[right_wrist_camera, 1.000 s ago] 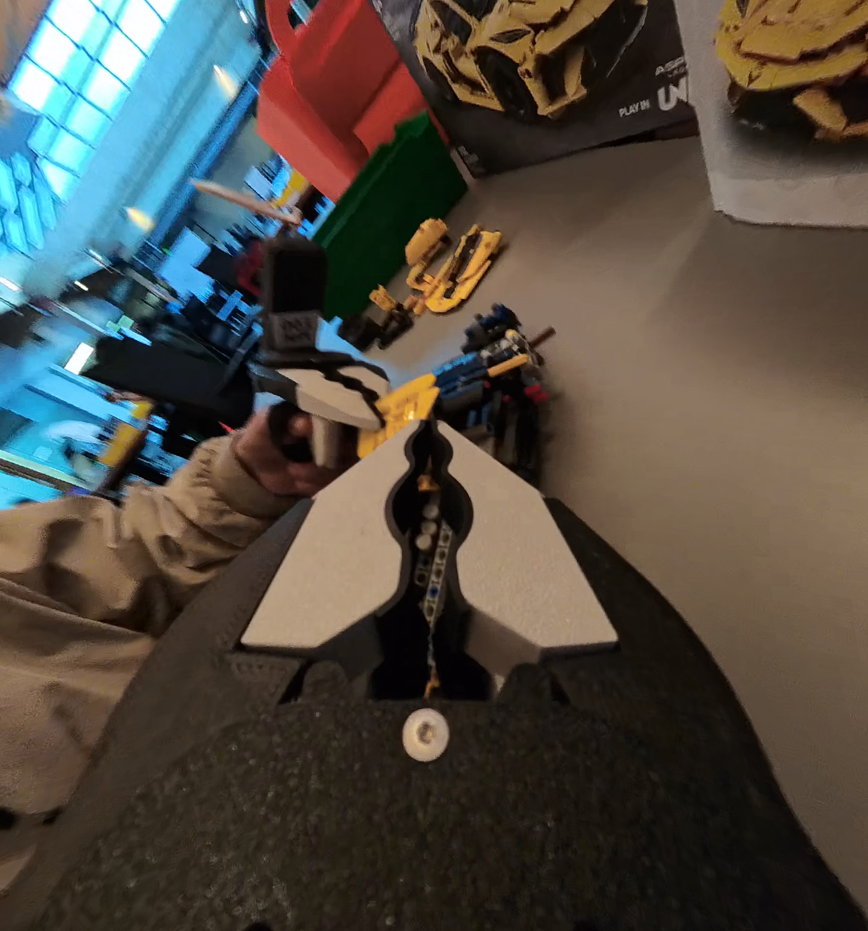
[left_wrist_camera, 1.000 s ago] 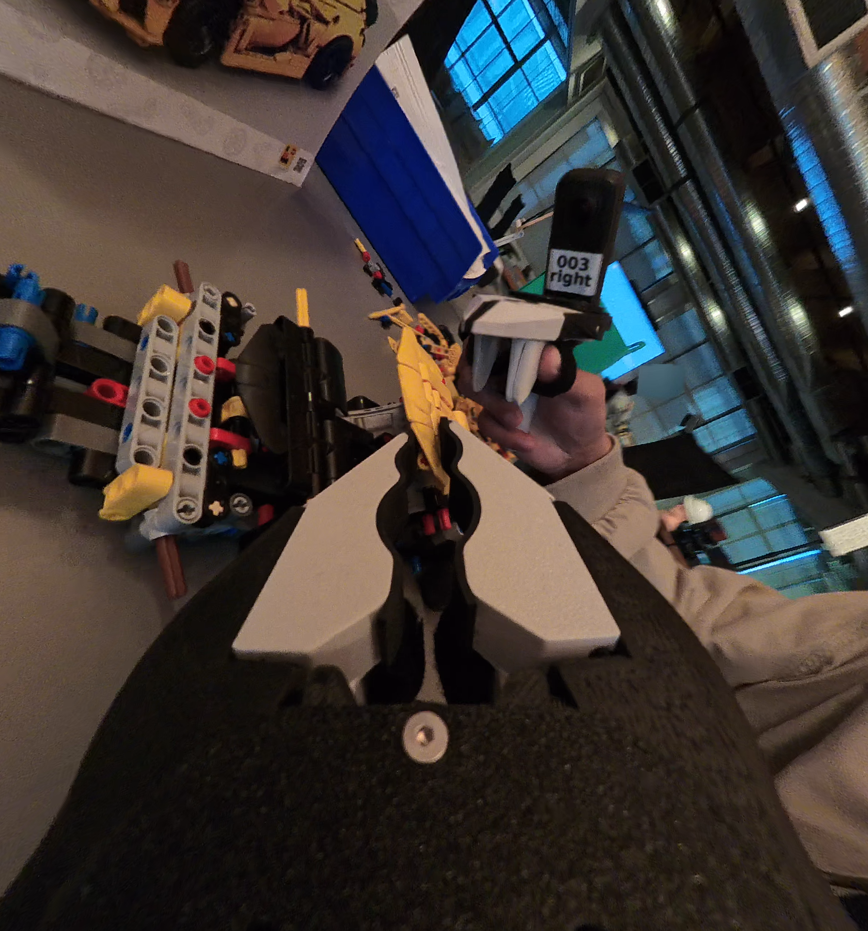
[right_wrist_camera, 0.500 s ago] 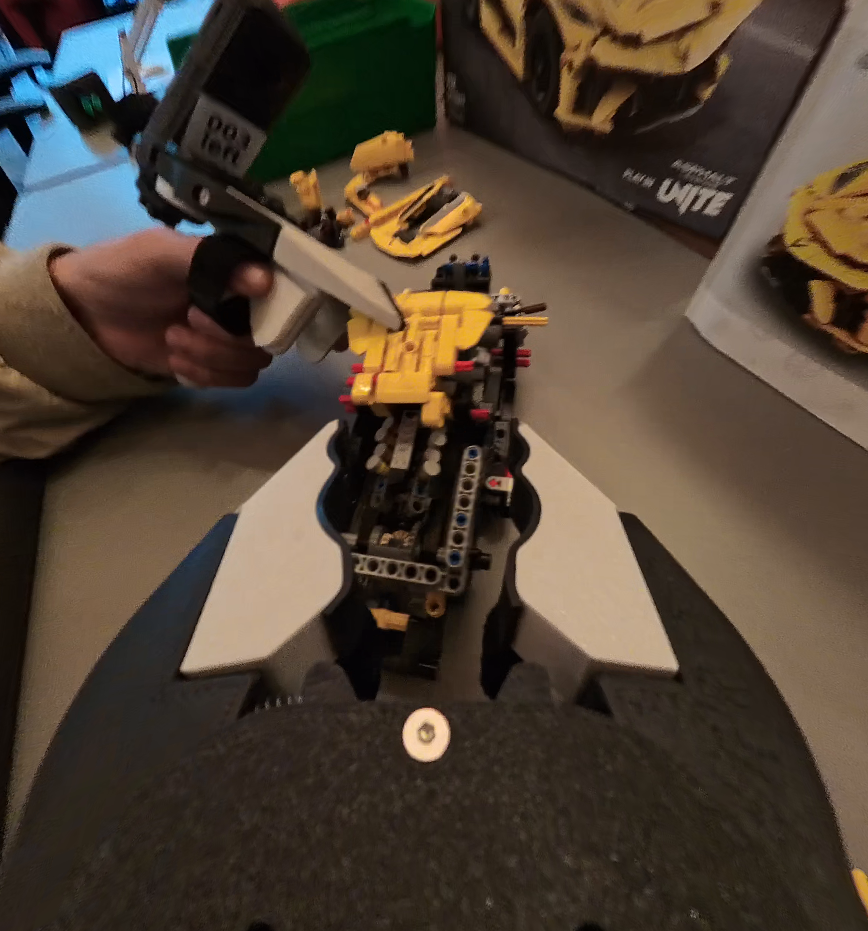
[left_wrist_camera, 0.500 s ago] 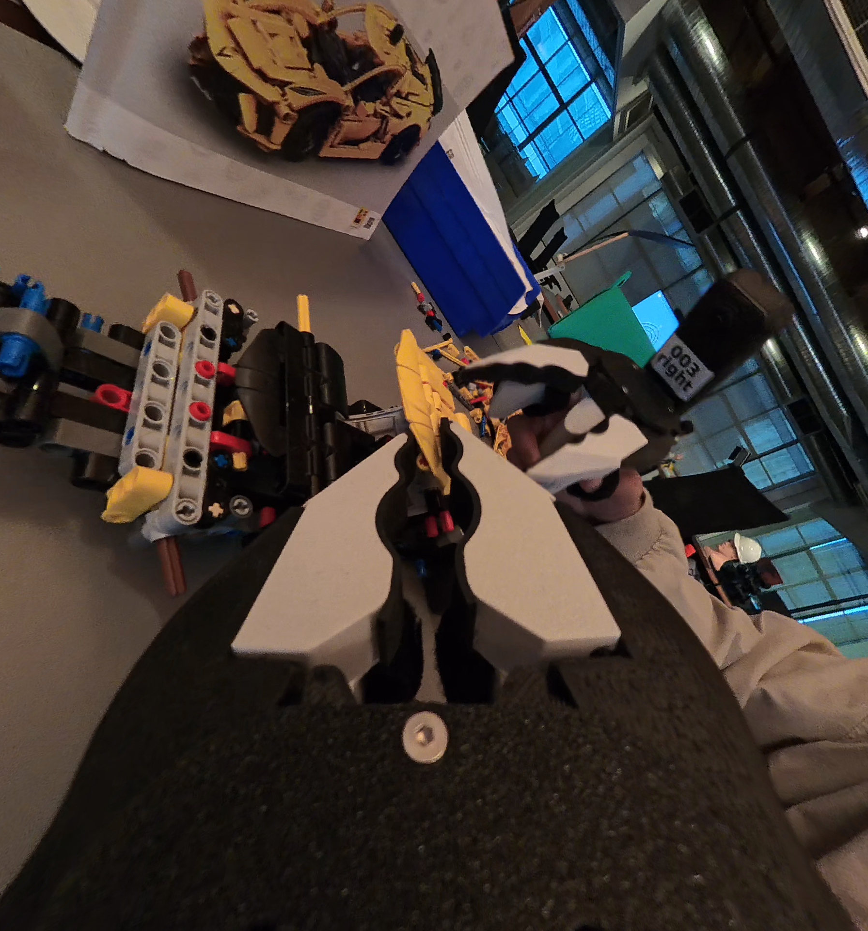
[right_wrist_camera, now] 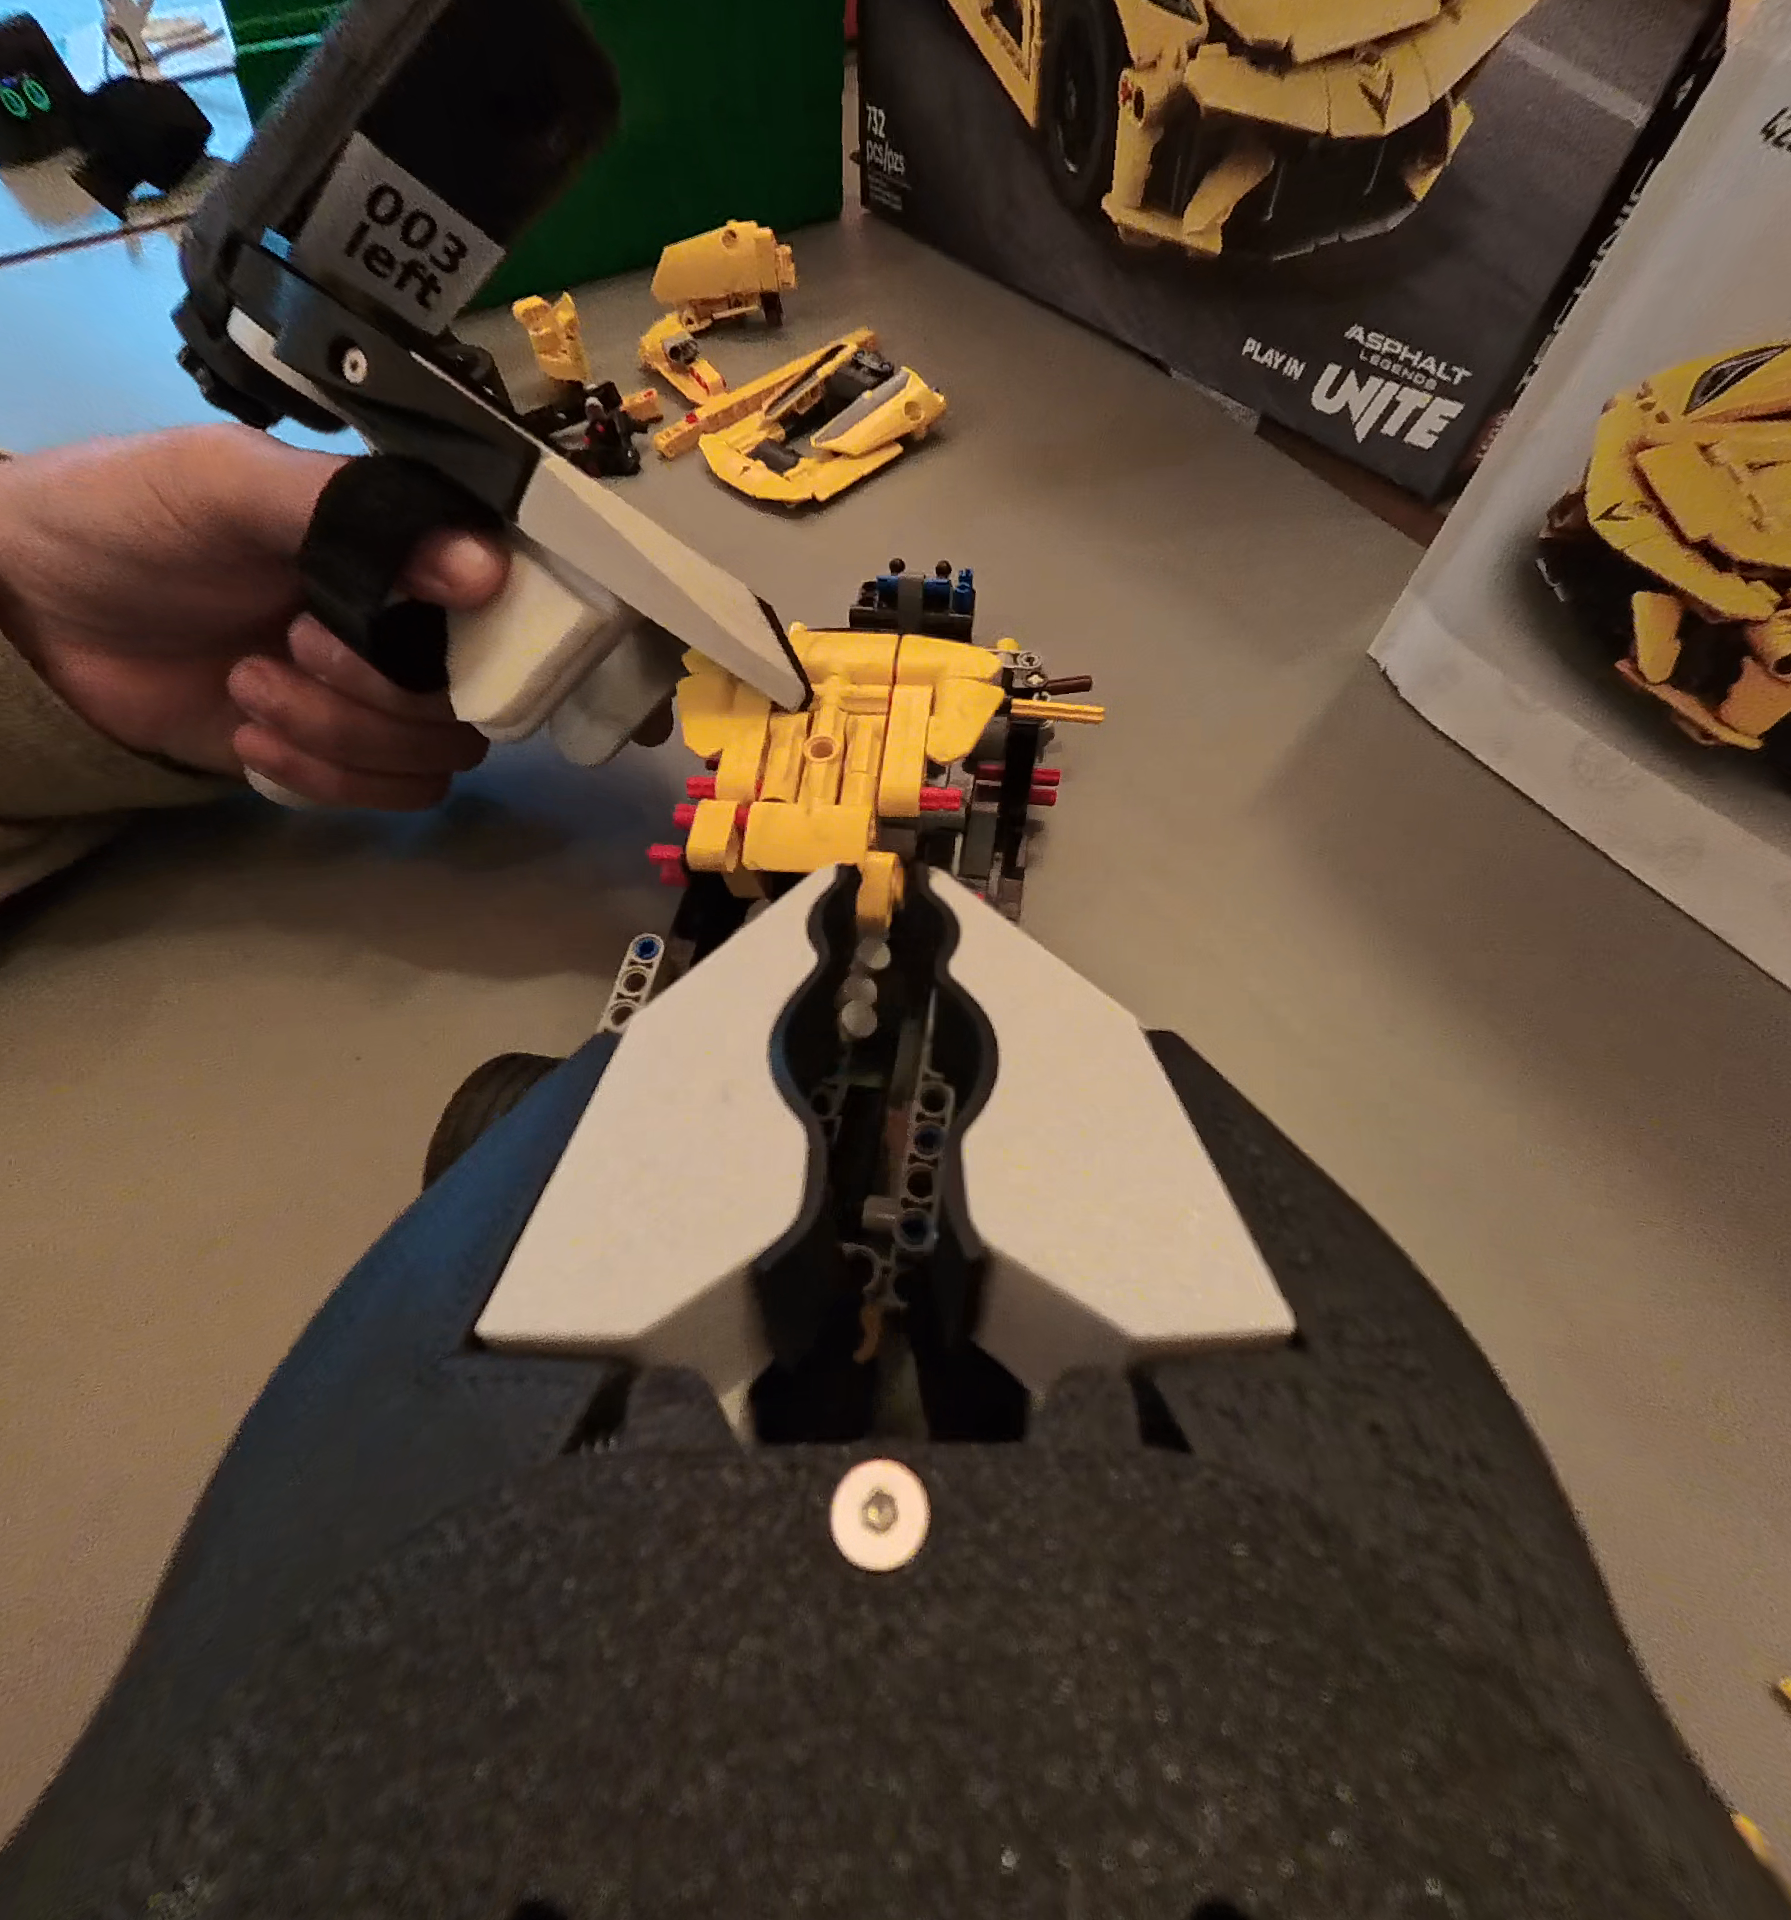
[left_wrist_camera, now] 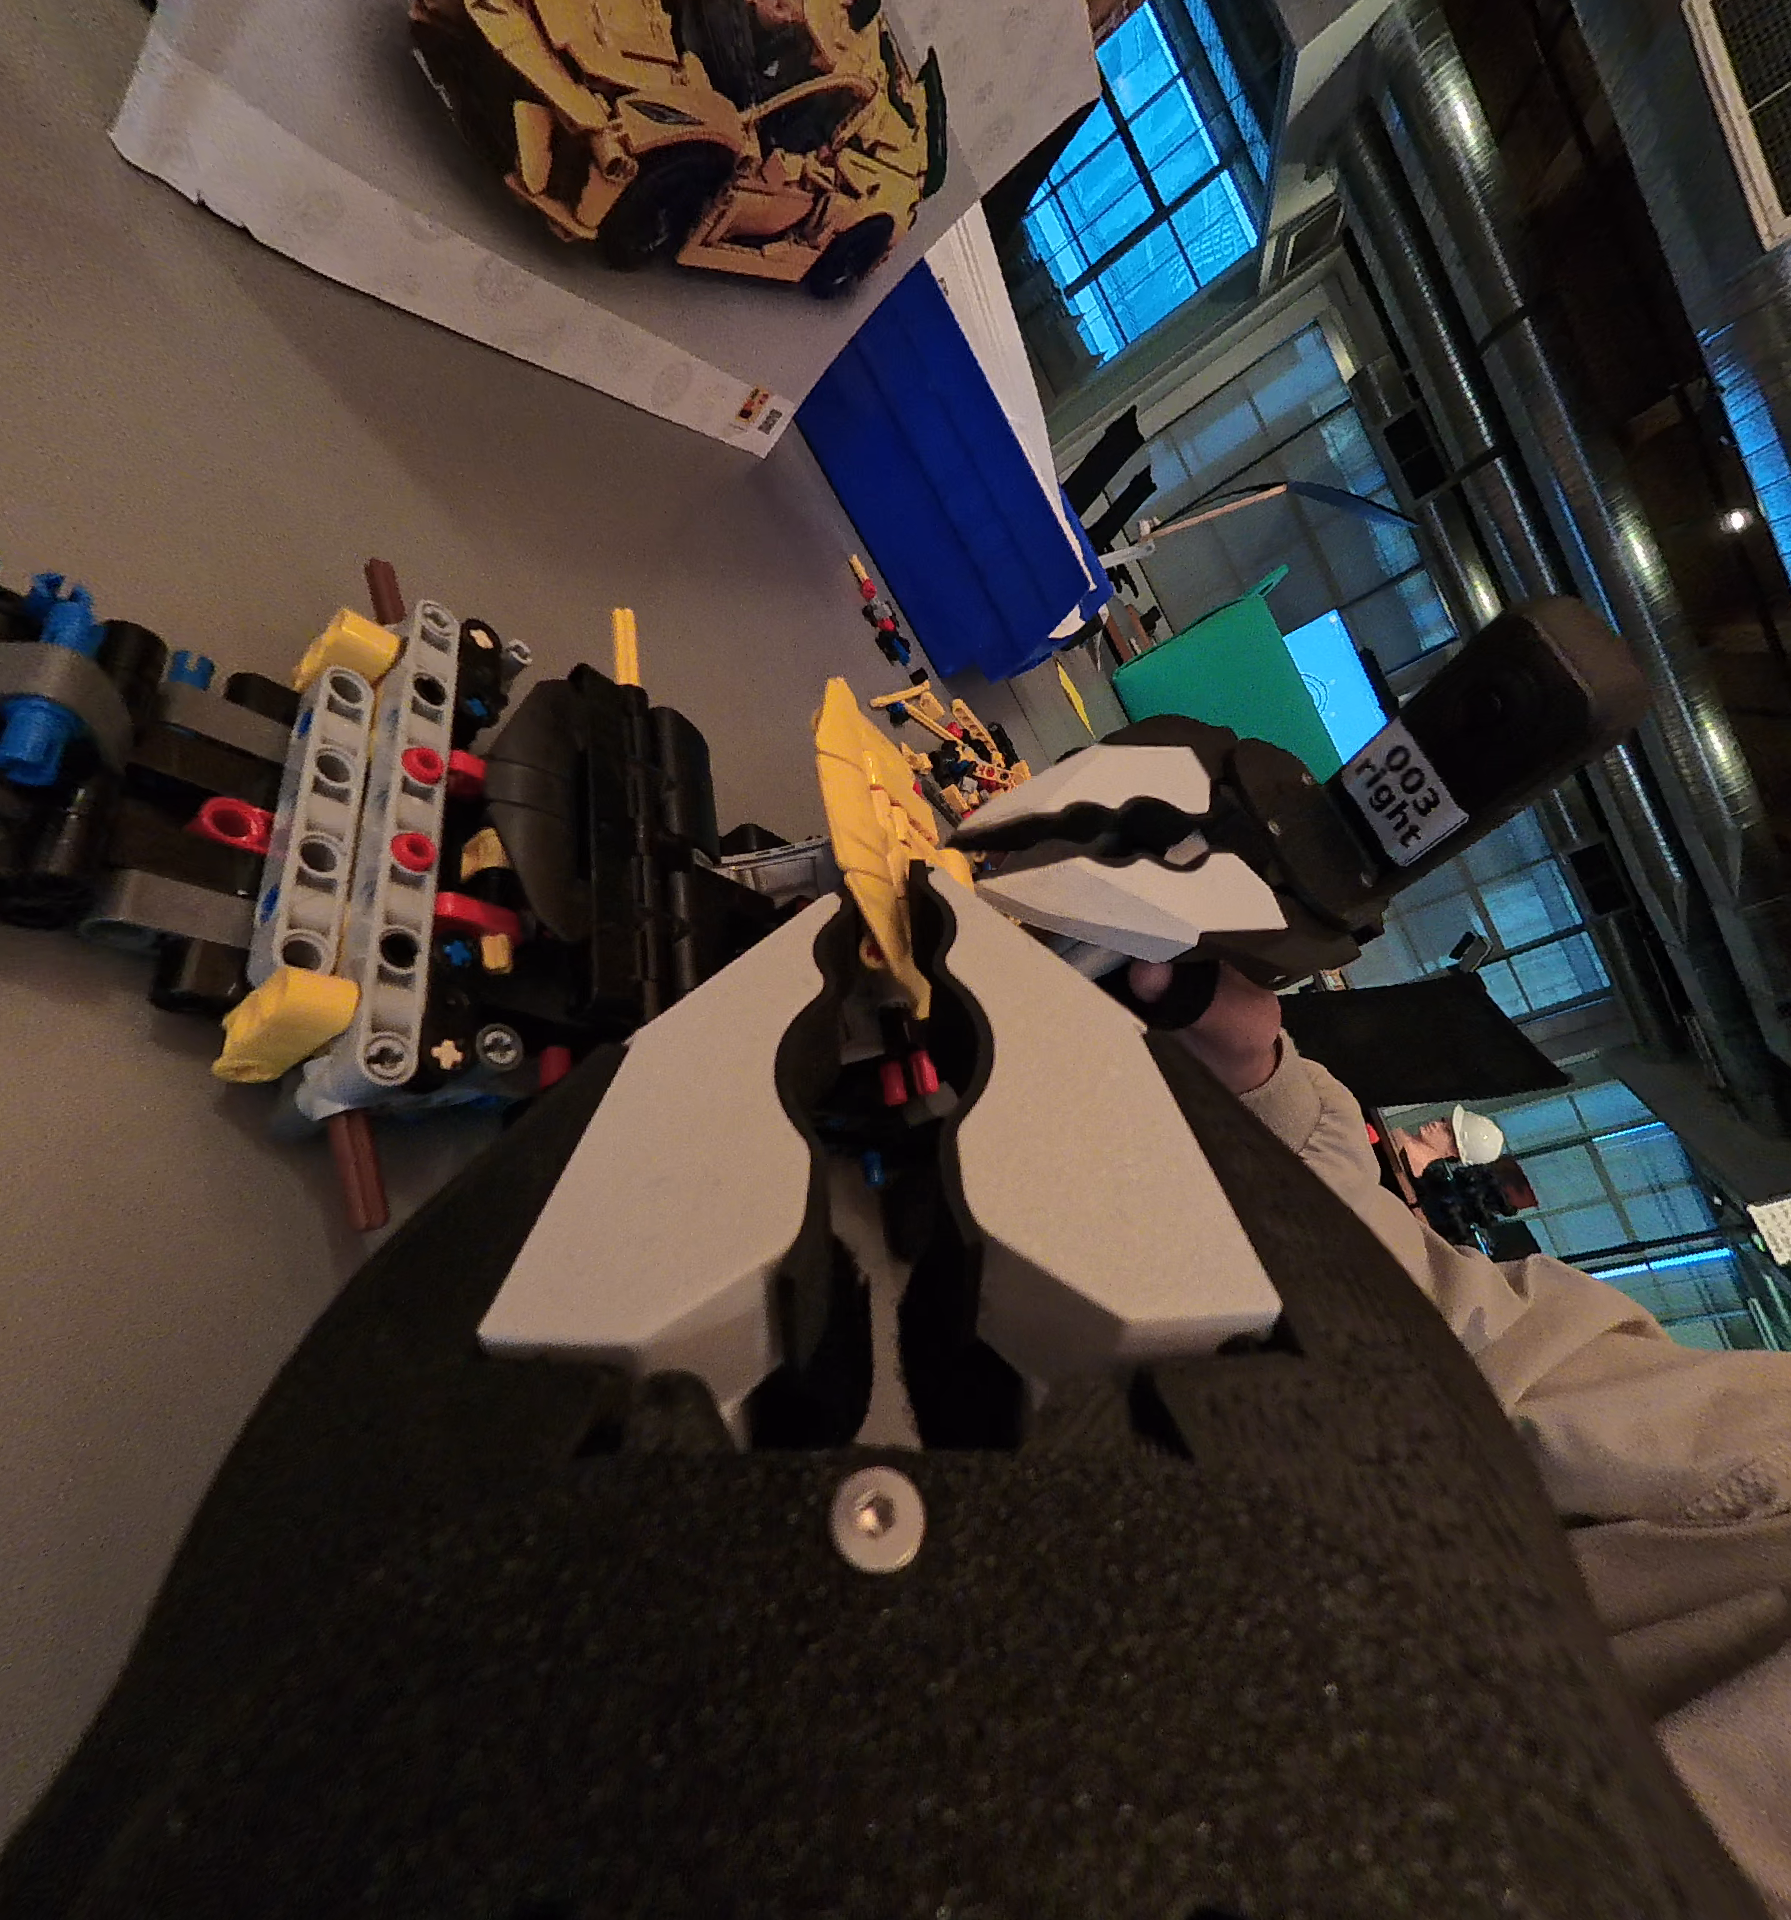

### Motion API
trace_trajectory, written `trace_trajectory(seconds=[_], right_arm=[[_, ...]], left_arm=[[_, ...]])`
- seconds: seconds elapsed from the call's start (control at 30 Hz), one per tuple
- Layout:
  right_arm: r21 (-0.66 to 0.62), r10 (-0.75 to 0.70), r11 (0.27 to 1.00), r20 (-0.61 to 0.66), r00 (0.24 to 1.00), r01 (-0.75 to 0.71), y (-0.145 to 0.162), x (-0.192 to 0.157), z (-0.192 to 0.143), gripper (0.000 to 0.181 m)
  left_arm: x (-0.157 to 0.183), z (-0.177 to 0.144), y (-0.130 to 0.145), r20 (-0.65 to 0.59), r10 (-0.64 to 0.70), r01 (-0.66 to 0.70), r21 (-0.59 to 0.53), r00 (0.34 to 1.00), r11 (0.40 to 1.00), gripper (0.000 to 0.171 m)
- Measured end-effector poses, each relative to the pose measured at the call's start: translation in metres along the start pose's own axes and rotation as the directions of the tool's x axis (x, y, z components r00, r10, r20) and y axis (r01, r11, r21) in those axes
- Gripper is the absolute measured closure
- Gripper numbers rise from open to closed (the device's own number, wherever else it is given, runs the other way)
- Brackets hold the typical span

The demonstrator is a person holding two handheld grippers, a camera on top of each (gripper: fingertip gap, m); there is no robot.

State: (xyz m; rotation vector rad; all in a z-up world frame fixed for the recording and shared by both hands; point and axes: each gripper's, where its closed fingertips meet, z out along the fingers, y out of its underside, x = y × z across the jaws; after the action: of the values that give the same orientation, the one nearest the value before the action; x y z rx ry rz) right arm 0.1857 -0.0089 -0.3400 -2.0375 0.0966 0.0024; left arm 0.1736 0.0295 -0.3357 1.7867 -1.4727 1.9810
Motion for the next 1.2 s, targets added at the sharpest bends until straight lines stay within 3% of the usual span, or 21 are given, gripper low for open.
trace_trajectory(seconds=[0.1, 0.27, 0.4, 0.43, 0.53, 0.6, 0.7, 0.8, 0.83, 0.9, 1.03, 1.2], right_arm=[[-0.019, 0.000, 1.000, 0.008, 1.000, 0.000, 0.000, -0.002, -0.004, 0.172], [-0.005, 0.053, 0.999, 0.156, 0.986, -0.053, -0.009, -0.036, -0.007, 0.170], [-0.043, -0.071, 0.996, 0.036, 0.997, 0.072, -0.006, -0.033, -0.004, 0.167], [-0.039, -0.081, 0.996, -0.002, 0.997, 0.081, -0.007, -0.027, -0.005, 0.167], [-0.018, -0.018, 1.000, -0.016, 1.000, 0.018, -0.006, -0.013, -0.010, 0.162], [-0.002, 0.077, 0.997, 0.022, 0.997, -0.077, -0.005, -0.008, -0.009, 0.157], [0.013, 0.167, 0.986, 0.067, 0.984, -0.168, 0.000, -0.004, -0.004, 0.156], [-0.050, 0.154, 0.987, 0.057, 0.986, -0.151, 0.012, -0.002, 0.005, 0.150], [-0.051, 0.160, 0.986, 0.061, 0.985, -0.157, 0.011, -0.002, 0.006, 0.150], [-0.047, 0.189, 0.981, 0.074, 0.979, -0.186, 0.011, -0.002, 0.007, 0.150], [-0.049, 0.189, 0.982, 0.113, 0.975, -0.185, 0.010, -0.009, 0.008, 0.152], [-0.061, 0.119, 0.991, 0.061, 0.991, -0.116, 0.009, -0.007, 0.008, 0.158]], left_arm=[[-0.001, 0.000, -0.001, 0.004, 0.002, -0.002, -0.003, 1.000, 1.000, 0.163], [-0.001, 0.000, -0.001, -0.003, -0.023, 0.023, -0.002, 1.000, 1.000, 0.163], [0.000, -0.002, 0.001, -0.006, -0.043, 0.042, -0.023, 0.999, 0.999, 0.161], [0.002, -0.005, 0.003, -0.009, -0.026, 0.026, -0.053, 1.000, 0.998, 0.153], [-0.007, -0.023, 0.007, 0.117, 0.145, -0.127, -0.150, 0.982, 0.980, 0.142], [-0.013, -0.036, -0.001, 0.251, 0.321, -0.283, -0.177, 0.913, 0.943, 0.142], [0.012, -0.038, 0.006, 0.348, 0.619, -0.592, -0.196, 0.704, 0.782, 0.143], [0.017, -0.034, 0.018, 0.511, 0.719, -0.741, -0.214, 0.471, 0.637, 0.150], [0.017, -0.031, 0.024, 0.523, 0.727, -0.752, -0.223, 0.445, 0.621, 0.150], [0.014, -0.018, 0.041, 0.460, 0.737, -0.722, -0.255, 0.495, 0.644, 0.152], [0.007, -0.006, 0.044, 0.442, 0.711, -0.678, -0.262, 0.548, 0.686, 0.153], [0.004, -0.005, 0.038, 0.469, 0.734, -0.706, -0.279, 0.491, 0.650, 0.167]])
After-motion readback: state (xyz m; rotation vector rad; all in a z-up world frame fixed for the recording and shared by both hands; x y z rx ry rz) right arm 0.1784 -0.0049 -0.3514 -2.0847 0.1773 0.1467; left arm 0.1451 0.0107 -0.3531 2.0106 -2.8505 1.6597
